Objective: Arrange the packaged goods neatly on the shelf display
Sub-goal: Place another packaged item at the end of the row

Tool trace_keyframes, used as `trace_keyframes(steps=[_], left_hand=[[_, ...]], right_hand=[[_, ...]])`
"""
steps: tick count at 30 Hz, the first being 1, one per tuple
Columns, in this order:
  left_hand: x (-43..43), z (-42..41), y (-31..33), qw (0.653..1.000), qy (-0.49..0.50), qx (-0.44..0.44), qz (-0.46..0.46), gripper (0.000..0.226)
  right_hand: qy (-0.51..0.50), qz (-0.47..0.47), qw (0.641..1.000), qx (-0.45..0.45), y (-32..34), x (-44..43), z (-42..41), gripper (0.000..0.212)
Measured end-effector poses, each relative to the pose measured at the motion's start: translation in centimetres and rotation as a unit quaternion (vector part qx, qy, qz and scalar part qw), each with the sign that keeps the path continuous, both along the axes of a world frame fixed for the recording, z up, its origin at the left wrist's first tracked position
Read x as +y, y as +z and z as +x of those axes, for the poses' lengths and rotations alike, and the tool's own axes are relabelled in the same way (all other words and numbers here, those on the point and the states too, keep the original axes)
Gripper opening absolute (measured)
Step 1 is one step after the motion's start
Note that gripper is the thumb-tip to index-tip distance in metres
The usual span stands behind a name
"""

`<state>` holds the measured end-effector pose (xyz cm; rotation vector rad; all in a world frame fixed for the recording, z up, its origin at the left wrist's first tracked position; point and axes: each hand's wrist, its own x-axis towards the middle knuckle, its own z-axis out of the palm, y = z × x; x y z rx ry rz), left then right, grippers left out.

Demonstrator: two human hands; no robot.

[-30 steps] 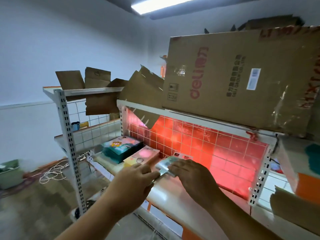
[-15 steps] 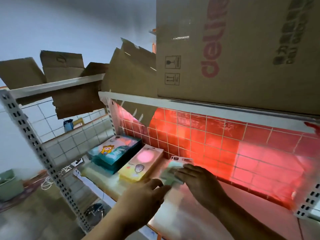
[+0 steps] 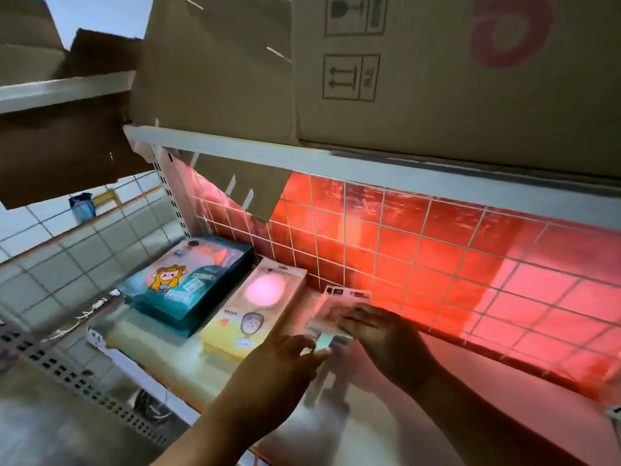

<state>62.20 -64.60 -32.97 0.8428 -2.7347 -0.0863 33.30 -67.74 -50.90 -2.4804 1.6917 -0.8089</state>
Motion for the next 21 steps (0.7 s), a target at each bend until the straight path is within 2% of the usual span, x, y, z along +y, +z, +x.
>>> trace_keyframes(steps=[1,2,3,5,9,13,15,21], left_hand=[[-0.2,0.2,-0.6,1.000,-0.003,0.010,0.016,0.056],[-0.6,0.2,-0.8,1.000,-0.001,0.010,0.013,0.051],[-1.1,0.3,-1.0,1.000,-0.003,0.013,0.013,0.046],[-1.7,0.5,-1.8,0.999,-0.009,0.025,0.026,0.041],[-2.3,0.5,-2.5,0.995,-0.042,0.050,0.077,0.056],[-3.1,0.6,-3.9,0.994,-0.062,0.025,0.091,0.038],[-3.3,0.7,-4.9,0.995,-0.058,0.032,0.071,0.040],[-3.4,0.5,-5.6,0.993,-0.055,-0.003,0.101,0.048]], right_hand=[[0.005,0.002,1.000,0.011,5.1,1.7,1.6,0.051],[-0.012,-0.037,0.999,-0.009,10.5,3.0,2.3,0.045],[-0.009,-0.077,0.997,0.006,12.4,3.5,2.3,0.043],[-0.001,-0.072,0.997,0.007,15.1,4.4,3.3,0.046],[-0.025,-0.038,0.999,0.017,12.8,4.1,4.1,0.053],[-0.059,-0.018,0.998,0.023,12.2,4.4,4.9,0.054],[-0.066,-0.003,0.998,0.014,12.0,4.6,5.1,0.053],[-0.070,-0.005,0.997,0.031,11.5,4.5,5.0,0.049]])
